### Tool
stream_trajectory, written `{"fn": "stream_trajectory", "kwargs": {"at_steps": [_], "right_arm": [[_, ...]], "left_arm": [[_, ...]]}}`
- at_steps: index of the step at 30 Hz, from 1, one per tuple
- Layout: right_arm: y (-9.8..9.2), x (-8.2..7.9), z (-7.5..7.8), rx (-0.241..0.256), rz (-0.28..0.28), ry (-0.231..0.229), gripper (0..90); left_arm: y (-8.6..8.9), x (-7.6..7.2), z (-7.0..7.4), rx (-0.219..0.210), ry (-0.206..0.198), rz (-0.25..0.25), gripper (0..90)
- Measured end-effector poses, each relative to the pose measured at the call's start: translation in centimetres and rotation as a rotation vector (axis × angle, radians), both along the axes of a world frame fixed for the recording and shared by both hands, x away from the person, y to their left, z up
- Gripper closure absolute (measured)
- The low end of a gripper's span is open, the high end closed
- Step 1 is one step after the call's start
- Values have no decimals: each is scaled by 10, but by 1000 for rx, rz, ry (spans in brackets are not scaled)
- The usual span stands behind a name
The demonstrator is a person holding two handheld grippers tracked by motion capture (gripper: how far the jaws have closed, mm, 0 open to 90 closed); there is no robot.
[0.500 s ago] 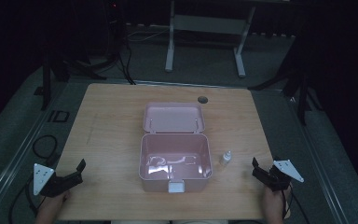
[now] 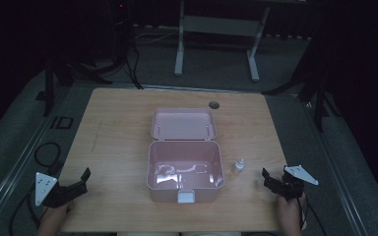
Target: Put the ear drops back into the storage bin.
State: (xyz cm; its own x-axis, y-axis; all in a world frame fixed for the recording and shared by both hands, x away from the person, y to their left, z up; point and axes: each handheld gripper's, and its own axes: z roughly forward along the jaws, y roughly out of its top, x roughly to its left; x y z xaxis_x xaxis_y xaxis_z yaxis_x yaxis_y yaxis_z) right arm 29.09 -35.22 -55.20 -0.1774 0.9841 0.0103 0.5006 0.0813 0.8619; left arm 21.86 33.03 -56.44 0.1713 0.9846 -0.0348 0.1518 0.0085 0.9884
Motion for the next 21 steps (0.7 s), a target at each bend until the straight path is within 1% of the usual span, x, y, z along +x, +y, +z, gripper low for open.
{"fn": "stream_trajectory", "kwargs": {"at_steps": [1,2,3,5,6,7,8,10,11,12,13,14,17,19,20,21], "right_arm": [[0,0,1,2,-5,25,134],[-1,1,2,12,-3,64,131],[-2,2,4,22,10,99,127],[-1,4,6,1,21,150,126],[-1,4,7,-9,33,165,122],[-1,4,7,-9,33,165,122],[1,5,8,-36,47,205,109],[2,5,10,-47,57,236,108],[2,5,10,-47,57,236,108],[4,6,11,-71,68,271,109],[4,6,11,-71,68,271,109],[5,7,13,-82,77,308,109],[6,7,16,-100,83,354,109],[7,7,20,-110,99,404,109],[7,7,22,-116,107,419,109],[7,7,22,-116,107,419,109]], "left_arm": [[0,0,0,0,0,0,4],[0,0,0,-1,1,0,4],[0,0,0,-2,3,0,4],[1,0,0,-3,4,-1,4],[1,0,0,-3,4,-1,4],[1,0,0,-3,4,-1,4],[1,0,0,-3,4,-1,4],[1,0,0,-3,4,-1,4],[1,0,0,-3,4,-1,4],[1,0,0,-4,4,-1,4],[1,0,0,-4,4,-1,4],[1,0,0,-4,5,-1,4],[1,0,0,-3,4,-1,4],[1,0,0,-4,4,-1,4],[1,0,0,-4,4,-1,4],[1,0,0,-4,4,-2,4]]}}
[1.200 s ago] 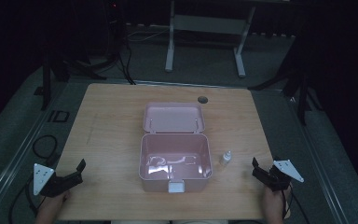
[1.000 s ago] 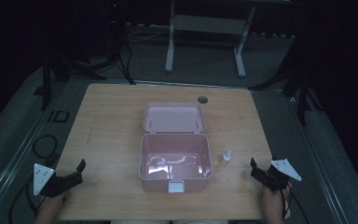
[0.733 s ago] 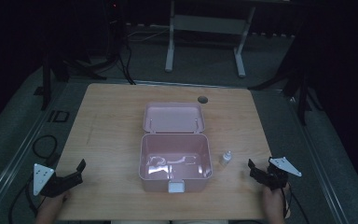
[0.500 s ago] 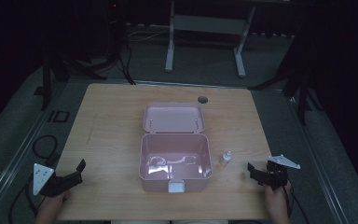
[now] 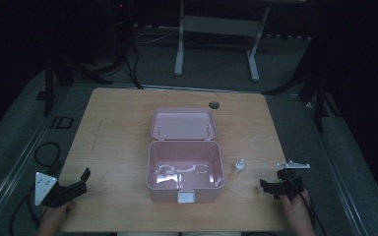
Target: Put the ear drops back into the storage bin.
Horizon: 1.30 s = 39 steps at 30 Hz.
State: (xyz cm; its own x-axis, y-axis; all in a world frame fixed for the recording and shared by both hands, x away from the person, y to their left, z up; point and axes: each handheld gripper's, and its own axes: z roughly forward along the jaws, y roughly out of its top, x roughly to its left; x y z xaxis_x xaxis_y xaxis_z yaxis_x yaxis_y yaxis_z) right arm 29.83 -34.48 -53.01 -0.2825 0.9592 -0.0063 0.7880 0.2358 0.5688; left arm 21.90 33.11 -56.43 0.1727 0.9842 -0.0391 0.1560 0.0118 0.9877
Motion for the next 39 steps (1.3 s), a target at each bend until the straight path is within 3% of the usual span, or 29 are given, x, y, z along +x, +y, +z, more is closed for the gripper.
{"fn": "stream_trajectory", "kwargs": {"at_steps": [2,6,9,12,14,16,17,19,20,21,23,25,27,33,39], "right_arm": [[2,0,7,-14,39,65,109],[2,0,13,-28,70,119,109],[4,0,16,-74,100,197,109],[5,1,18,-81,127,253,109],[6,1,18,-92,139,269,109],[8,2,19,-109,163,301,109],[11,2,20,-123,196,342,109],[12,3,21,-127,211,356,109],[15,3,22,-144,243,407,109],[15,3,22,-144,243,407,109],[21,3,23,-208,322,454,109],[24,3,24,-246,352,489,109],[26,3,25,-282,383,510,109],[27,3,23,-328,408,555,109],[33,5,24,-362,447,547,124]], "left_arm": [[0,0,0,-1,0,0,4],[0,0,0,0,-1,0,4],[0,0,0,-1,0,0,4],[0,0,0,-1,0,0,4],[0,0,0,-1,0,0,4],[0,0,0,-1,0,0,4],[0,0,0,-1,0,1,4],[0,0,0,-1,0,1,4],[0,0,0,-1,0,1,4],[0,0,0,-1,0,1,4],[0,0,0,-1,-1,1,4],[0,0,0,0,-1,1,4],[0,0,0,-1,-1,0,4],[0,0,0,-1,0,1,4],[0,0,0,-1,0,2,4]]}}
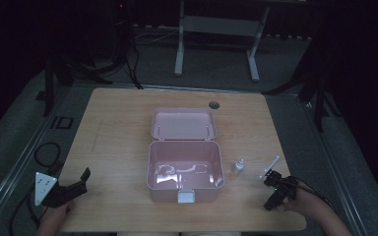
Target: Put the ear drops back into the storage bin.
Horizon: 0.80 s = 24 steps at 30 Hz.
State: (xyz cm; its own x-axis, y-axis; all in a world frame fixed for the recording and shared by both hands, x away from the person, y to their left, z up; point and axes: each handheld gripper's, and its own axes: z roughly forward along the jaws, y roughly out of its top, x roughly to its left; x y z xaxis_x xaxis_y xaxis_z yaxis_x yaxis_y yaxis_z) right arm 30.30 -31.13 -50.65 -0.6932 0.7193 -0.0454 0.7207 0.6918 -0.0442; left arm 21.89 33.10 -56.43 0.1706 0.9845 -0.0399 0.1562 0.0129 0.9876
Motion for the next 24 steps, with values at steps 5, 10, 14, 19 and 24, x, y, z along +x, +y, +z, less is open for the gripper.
{"fn": "stream_trajectory", "kwargs": {"at_steps": [5,10,14,19,24], "right_arm": [[5,6,1,2,-2,3,128],[11,15,5,28,-11,3,128],[18,28,8,51,-13,-15,128],[30,42,11,49,-1,-30,135],[41,55,15,67,3,-33,148]], "left_arm": [[0,0,0,0,0,0,4],[0,0,0,-1,1,1,4],[0,0,0,-1,1,1,4],[0,0,0,-4,1,2,4],[0,0,0,-3,2,1,4]]}}
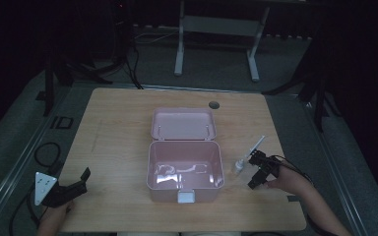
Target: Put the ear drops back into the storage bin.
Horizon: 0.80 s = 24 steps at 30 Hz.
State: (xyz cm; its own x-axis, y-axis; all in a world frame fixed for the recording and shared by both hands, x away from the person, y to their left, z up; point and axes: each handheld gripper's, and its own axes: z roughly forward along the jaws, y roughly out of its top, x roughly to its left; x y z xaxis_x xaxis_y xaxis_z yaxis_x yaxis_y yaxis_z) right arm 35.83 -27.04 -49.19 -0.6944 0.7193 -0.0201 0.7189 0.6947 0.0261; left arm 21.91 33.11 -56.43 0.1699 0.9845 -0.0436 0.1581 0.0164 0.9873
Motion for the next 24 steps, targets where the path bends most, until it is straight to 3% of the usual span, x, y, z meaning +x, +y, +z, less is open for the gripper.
{"fn": "stream_trajectory", "kwargs": {"at_steps": [11,24], "right_arm": [[21,25,-4,22,-5,22,170],[43,39,-10,28,21,44,258]], "left_arm": [[0,0,0,0,0,-2,4],[0,0,0,2,-1,-5,4]]}}
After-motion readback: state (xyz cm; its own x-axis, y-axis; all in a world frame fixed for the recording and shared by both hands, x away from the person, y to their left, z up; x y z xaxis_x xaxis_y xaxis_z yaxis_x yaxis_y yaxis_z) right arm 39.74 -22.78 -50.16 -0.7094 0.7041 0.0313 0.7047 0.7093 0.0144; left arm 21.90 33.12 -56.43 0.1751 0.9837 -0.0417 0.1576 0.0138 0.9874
